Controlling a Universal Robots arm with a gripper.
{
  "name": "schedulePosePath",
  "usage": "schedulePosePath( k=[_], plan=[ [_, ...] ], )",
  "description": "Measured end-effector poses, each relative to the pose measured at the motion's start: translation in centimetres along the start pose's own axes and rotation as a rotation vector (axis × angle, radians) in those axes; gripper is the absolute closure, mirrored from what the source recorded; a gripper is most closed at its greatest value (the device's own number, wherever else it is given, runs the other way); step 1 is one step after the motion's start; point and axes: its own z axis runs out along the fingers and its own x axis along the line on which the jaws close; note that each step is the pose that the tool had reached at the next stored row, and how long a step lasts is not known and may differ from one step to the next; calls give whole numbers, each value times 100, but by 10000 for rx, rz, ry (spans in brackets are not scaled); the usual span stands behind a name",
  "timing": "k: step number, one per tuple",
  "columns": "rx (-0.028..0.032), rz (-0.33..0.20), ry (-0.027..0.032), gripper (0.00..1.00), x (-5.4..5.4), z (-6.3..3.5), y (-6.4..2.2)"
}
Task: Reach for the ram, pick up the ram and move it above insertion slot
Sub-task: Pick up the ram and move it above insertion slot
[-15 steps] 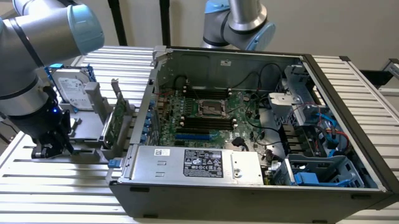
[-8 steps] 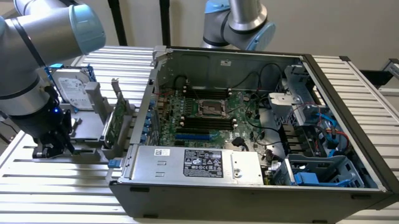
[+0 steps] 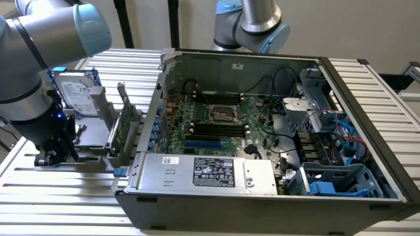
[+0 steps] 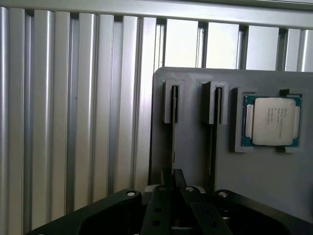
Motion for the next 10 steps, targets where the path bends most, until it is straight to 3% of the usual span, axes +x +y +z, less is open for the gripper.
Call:
schedulePosePath(
  k=[10],
  plan=[
    [2, 0, -2, 87, -7, -26, 0]
  ],
)
